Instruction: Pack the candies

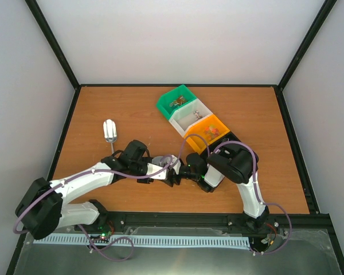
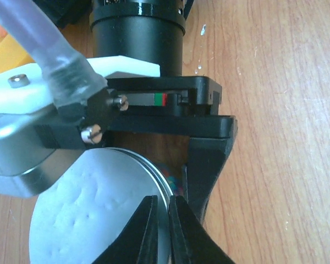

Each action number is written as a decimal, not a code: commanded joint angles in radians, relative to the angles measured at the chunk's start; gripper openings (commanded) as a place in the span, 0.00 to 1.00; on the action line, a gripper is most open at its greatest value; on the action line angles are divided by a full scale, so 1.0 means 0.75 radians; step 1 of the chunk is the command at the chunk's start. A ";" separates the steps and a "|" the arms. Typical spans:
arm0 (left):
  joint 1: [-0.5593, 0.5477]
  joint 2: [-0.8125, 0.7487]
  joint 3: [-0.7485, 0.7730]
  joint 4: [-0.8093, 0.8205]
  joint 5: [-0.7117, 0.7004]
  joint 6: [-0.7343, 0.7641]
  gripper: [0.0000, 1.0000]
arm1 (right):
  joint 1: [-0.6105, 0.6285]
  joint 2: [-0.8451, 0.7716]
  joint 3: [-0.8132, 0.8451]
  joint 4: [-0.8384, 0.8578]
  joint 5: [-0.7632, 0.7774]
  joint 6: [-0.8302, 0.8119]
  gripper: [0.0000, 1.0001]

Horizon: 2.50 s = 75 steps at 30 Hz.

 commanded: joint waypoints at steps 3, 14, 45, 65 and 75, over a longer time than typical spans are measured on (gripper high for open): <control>0.109 0.000 -0.064 -0.191 -0.256 0.127 0.10 | 0.011 0.031 -0.064 -0.108 -0.143 0.018 0.42; 0.153 -0.117 0.032 -0.271 -0.006 -0.229 0.58 | 0.006 0.036 -0.039 -0.098 -0.055 0.103 0.43; 0.117 0.111 0.127 0.083 0.006 -0.564 0.96 | 0.039 0.080 0.009 -0.101 0.154 0.131 0.45; 0.102 0.152 0.168 -0.037 -0.033 -0.422 0.82 | 0.051 0.071 0.009 -0.103 0.114 0.105 0.45; 0.102 0.203 0.182 -0.302 0.096 -0.165 0.64 | 0.051 0.031 -0.025 -0.116 -0.137 -0.033 0.46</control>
